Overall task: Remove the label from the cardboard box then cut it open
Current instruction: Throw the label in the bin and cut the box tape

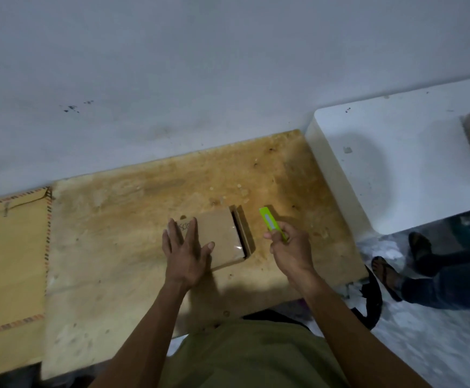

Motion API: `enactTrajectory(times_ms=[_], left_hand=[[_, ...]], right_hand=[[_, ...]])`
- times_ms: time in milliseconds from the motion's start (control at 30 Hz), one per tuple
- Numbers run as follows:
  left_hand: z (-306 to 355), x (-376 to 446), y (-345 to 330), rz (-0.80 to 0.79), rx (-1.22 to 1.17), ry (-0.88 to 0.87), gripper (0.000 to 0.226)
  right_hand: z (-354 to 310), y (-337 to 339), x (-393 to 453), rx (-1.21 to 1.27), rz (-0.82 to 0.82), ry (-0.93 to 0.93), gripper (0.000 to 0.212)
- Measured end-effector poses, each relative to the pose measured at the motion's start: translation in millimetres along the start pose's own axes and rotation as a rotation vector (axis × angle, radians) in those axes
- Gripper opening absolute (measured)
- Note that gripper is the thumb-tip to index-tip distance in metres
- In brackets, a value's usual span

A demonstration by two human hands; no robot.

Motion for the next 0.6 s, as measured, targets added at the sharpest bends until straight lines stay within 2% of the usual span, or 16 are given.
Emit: enactTrajectory(times_ms=[200,367,500,600], left_hand=[[1.3,0.1,0.5,-0.007,0.01,0.014,0.084],[2.4,0.1,0.5,-0.003,-0.007,0.038,0.087],[-1.1,2.1,-1.4,0.008,0.011,0.035,0.092],[-1.4,2.1,-1.7,0.024,0.014,0.022,0.105]], right_hand=[[4.0,-7.8,32.1,-0.035,-0.122,0.026,0.031],[10.9,-21.6,63.4,-0.266,0.032,0.151,0.031],[5.8,-22.2,73.6,-0.281,0.124,0.088,0.018],[5.7,-23.4,79.3,-0.346,0.105,-0.005,0.015]])
Point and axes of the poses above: each hand's wrist, its own x-axis towards the middle knuckle, its own y-axis out of the back of the hand, z = x × y, the point moved 2 cm from there along x, towards the middle knuckle, and after that the axes turned 4 degrees about -x, right-handed, at the moved point
